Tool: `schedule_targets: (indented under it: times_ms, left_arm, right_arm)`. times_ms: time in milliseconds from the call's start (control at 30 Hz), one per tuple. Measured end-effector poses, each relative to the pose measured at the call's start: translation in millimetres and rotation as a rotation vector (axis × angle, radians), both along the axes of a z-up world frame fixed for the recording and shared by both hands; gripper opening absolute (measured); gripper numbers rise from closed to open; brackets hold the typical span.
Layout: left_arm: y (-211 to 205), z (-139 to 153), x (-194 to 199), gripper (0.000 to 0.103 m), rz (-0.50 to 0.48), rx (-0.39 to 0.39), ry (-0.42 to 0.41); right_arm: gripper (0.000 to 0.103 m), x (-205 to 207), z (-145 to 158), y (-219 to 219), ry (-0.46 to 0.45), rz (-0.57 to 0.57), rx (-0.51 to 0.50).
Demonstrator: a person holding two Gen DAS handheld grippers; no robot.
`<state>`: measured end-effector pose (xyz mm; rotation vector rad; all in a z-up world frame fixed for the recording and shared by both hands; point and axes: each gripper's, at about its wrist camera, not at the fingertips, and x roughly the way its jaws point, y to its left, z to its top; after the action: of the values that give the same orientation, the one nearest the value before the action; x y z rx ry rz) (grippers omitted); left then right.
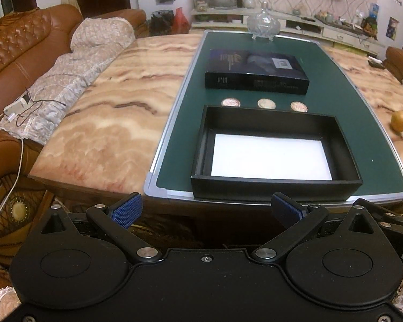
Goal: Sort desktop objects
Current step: 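Move both tools toward the row of tins beside the black tray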
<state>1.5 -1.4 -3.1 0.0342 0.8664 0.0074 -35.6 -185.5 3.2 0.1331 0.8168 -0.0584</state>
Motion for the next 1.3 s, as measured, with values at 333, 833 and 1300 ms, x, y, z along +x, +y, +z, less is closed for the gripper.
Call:
schedule_targets:
  times_ms: [333,833,1300]
  left_arm:
    - [-12,-7,4,0.103,0.007,0.031,0.053]
    - [-9,26,48,0.103,0.038,0.055,0.061]
    - [-11,18,97,0.103,0.026,0.062,0.105]
  right_arm:
    - [0.103,11,-9,-10,0.06,0.024,0.078]
    - [0.103,55,24,4,0.052,0.038,-0.007]
    - [0.103,107,27,8,0.094,0.087,-0.028]
